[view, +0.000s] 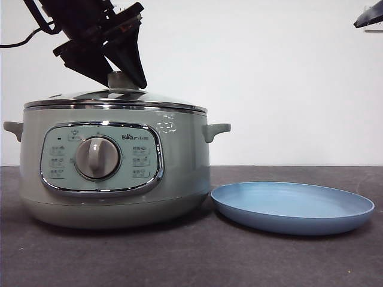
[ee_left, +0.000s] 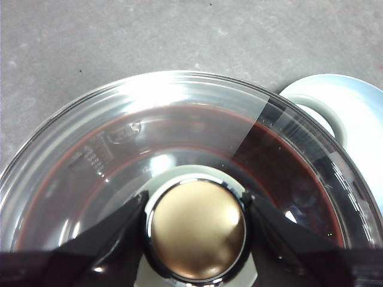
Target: Take the pumpkin out from the steamer,put the pumpkin in the blue plate,close the lid
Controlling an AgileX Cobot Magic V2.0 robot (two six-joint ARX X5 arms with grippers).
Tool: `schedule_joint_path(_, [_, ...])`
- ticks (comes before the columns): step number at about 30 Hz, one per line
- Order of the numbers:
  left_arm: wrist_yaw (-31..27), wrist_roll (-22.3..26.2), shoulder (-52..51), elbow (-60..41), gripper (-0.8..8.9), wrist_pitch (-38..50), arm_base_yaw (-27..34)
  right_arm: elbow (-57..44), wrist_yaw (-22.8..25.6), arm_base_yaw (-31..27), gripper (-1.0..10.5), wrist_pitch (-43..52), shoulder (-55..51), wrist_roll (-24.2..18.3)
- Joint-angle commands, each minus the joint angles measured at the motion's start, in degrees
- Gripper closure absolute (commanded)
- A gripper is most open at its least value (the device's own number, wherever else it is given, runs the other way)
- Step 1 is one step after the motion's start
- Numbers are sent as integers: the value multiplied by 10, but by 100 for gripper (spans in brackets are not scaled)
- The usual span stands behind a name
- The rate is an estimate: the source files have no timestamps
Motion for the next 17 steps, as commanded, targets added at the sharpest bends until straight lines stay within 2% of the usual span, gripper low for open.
schedule_joint_path(1, [3,7,-15,20,822,2,-2,2,0,1,443,14,3,-5])
schedule_joint_path(6, [-25,17,-48,48,822,-3,-2,3,0,10,443,41,17,8])
schedule_joint_path(10, [-61,23,-81,74,822,-30,-2,24,2,49,442,43,50,8])
schedule_joint_path(17, [-201,30,-160,93,822,-69,-2,103,93,175,432,41,157,0])
